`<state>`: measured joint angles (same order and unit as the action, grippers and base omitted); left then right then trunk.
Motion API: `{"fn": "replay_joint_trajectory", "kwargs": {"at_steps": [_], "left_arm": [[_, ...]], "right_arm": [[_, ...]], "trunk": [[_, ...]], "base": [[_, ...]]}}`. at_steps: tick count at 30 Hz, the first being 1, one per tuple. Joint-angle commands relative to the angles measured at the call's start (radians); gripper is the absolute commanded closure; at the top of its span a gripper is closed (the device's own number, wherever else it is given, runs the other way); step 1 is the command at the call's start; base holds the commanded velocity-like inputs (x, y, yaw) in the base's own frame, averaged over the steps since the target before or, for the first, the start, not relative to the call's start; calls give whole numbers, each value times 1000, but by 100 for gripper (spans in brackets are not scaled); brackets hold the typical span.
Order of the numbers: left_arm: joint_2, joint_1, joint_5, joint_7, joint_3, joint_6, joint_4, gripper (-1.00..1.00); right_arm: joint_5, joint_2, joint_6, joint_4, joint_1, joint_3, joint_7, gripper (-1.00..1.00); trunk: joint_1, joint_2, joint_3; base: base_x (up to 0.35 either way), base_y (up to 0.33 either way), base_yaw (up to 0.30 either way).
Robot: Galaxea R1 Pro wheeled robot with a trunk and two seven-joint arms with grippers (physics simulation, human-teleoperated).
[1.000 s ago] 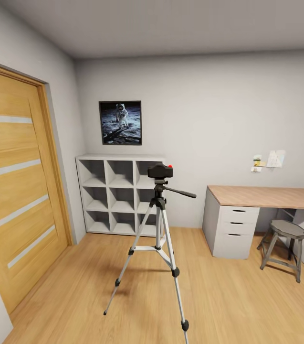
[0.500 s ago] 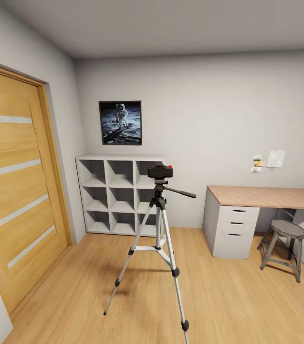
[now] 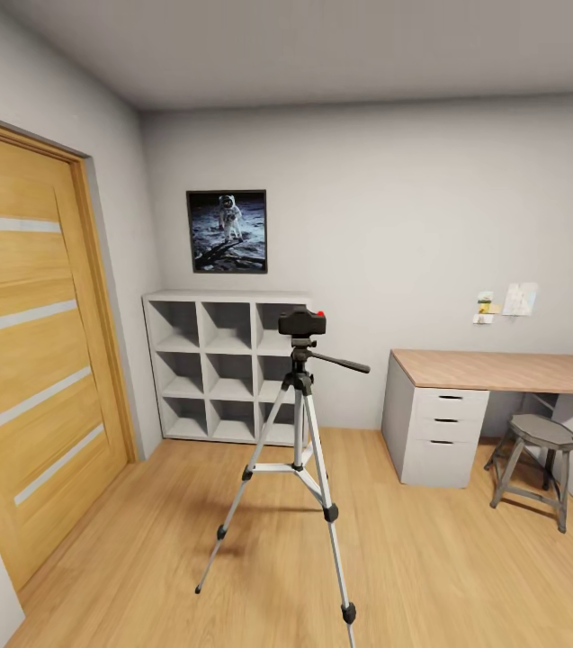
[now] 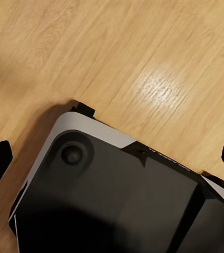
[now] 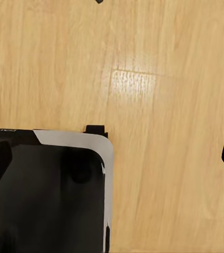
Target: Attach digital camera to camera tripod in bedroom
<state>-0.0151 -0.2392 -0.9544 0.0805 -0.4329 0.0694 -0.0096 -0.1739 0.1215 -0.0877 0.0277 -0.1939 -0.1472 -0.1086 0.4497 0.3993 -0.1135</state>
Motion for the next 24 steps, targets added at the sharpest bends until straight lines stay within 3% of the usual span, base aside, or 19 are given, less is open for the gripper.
{"fn": "replay_joint_trajectory", "kwargs": {"at_steps": [1,14,24], "left_arm": [[0,0,-8,4,-8,4,-1,-100],[0,0,1,4,-11,4,-1,-100],[-6,0,2,4,-13,4,-1,-100]], "right_arm": [[-9,0,-5,3,-1,-9,-2,-100],[-6,-3,-6,3,-1,-12,-2,-100],[-6,-3,-7,3,-1,-12,-2,-100]], "trunk": [[0,1,0],[0,1,0],[0,1,0]], "base": [[0,0,0],[0,0,-13],[0,0,-203]]}}
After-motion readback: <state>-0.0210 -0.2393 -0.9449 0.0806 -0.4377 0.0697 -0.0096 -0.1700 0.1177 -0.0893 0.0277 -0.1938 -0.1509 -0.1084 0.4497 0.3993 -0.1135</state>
